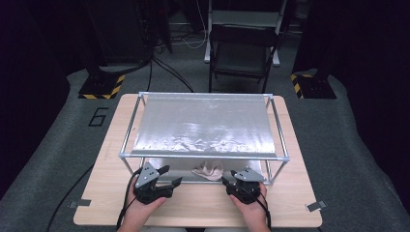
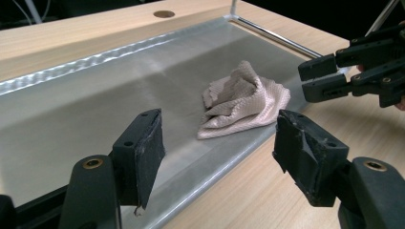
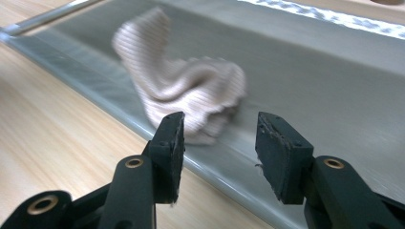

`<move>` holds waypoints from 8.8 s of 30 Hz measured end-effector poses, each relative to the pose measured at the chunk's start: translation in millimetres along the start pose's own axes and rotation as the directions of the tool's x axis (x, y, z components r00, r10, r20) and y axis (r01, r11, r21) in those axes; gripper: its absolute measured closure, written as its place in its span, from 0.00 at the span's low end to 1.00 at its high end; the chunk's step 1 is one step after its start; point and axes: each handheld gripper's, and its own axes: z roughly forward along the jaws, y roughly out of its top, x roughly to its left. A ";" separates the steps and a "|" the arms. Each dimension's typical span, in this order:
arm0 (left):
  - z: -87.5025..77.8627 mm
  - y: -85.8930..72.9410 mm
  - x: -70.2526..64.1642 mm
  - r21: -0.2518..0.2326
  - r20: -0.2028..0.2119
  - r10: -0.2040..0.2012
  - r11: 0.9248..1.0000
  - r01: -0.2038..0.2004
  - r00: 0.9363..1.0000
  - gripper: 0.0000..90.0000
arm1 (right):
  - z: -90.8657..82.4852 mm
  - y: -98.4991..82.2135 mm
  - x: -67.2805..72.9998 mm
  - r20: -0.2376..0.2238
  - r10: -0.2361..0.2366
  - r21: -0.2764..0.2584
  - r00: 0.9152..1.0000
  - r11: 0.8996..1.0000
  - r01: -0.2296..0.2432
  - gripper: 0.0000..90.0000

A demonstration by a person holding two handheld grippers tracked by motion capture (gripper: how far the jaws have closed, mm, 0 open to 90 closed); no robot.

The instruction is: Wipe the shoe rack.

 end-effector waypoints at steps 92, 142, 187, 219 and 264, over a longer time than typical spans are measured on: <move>74.7 -11.8 5.8 0.220 -0.151 0.086 0.974 -0.051 0.985 0.85 | 2.8 -18.9 -21.8 0.015 0.035 0.088 0.999 0.995 -0.036 0.54; 84.6 -22.3 19.5 0.210 -0.177 0.057 0.978 -0.019 0.983 0.60 | 5.2 -20.0 -20.2 0.029 0.046 0.048 0.999 0.998 -0.047 0.54; 30.5 -41.9 58.6 0.205 -0.310 -0.004 0.976 0.071 0.951 0.88 | 2.8 -19.4 -19.5 0.028 0.062 0.083 0.998 0.994 -0.064 0.54; 11.3 -49.1 67.1 0.202 -0.349 0.012 0.977 0.063 0.937 0.88 | 2.8 -19.4 -19.5 0.028 0.065 0.082 0.997 0.994 -0.068 0.54; -4.4 -54.4 45.0 0.167 -0.320 -0.008 0.984 0.065 0.947 0.87 | 2.7 -19.6 -18.7 0.030 0.072 0.082 0.997 0.994 -0.074 0.54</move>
